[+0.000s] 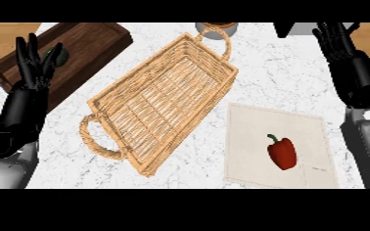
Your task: Pick the bell pepper from the placemat and place it in the basket
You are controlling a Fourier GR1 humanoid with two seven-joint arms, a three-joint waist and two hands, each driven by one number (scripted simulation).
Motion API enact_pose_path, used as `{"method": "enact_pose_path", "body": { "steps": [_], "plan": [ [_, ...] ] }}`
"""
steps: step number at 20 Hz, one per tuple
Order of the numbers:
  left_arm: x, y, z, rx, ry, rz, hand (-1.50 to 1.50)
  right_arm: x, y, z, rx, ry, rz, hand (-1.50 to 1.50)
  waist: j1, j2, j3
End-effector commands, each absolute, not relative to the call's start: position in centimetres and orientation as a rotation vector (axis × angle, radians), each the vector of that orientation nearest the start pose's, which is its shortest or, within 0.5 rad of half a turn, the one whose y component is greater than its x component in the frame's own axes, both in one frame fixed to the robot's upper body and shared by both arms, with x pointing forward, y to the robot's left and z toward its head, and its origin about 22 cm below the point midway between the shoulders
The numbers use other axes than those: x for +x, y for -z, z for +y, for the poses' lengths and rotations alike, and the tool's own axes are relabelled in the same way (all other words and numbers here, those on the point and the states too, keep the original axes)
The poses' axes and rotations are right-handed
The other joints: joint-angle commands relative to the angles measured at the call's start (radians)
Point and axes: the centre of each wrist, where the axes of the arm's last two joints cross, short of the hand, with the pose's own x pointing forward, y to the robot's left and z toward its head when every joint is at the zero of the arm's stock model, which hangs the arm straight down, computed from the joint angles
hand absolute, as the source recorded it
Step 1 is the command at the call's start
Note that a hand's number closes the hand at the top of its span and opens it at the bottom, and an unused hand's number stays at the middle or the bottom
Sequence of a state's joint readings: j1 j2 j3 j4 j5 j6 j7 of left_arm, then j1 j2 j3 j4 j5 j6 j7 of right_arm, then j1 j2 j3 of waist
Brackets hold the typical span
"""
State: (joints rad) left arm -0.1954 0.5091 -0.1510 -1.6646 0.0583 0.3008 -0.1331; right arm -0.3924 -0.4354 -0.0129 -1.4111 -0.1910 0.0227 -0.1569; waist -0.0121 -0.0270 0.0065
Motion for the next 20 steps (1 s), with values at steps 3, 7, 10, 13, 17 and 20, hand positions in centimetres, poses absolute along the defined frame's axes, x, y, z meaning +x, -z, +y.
{"method": "enact_pose_path", "body": {
  "steps": [3, 7, 10, 13, 17, 20],
  "plan": [
    [27.8, -8.5, 28.0, 0.388, 0.358, -1.884, 0.00, 32.1, -8.6, -24.2, 0.240, -0.488, -1.838, 1.50, 0.016, 0.030, -0.007],
    [27.3, -7.6, 28.9, 0.383, 0.317, -1.796, 0.00, 31.4, -6.3, -23.7, 0.299, 0.243, -1.937, 1.50, -0.083, 0.026, 0.041],
    [27.3, -7.0, 29.7, 0.320, 0.357, -1.698, 0.00, 24.7, -2.5, -11.7, 0.710, -0.356, -1.633, 1.50, -0.001, 0.018, -0.008],
    [26.4, -5.7, 29.6, 0.314, 0.366, -1.708, 0.00, 21.5, -4.5, -10.1, 0.484, -0.379, -1.737, -1.50, -0.004, 0.018, -0.008],
    [27.6, -6.4, 29.6, 0.325, 0.341, -1.704, 0.00, 23.0, -8.4, -11.7, 0.100, -0.584, -1.864, -1.50, -0.025, 0.011, -0.013],
    [27.7, -7.2, 30.0, 0.336, 0.355, -1.692, 0.00, 25.0, -11.3, -14.9, -0.232, -0.760, -1.819, -1.50, -0.024, 0.005, -0.015]
  ]
}}
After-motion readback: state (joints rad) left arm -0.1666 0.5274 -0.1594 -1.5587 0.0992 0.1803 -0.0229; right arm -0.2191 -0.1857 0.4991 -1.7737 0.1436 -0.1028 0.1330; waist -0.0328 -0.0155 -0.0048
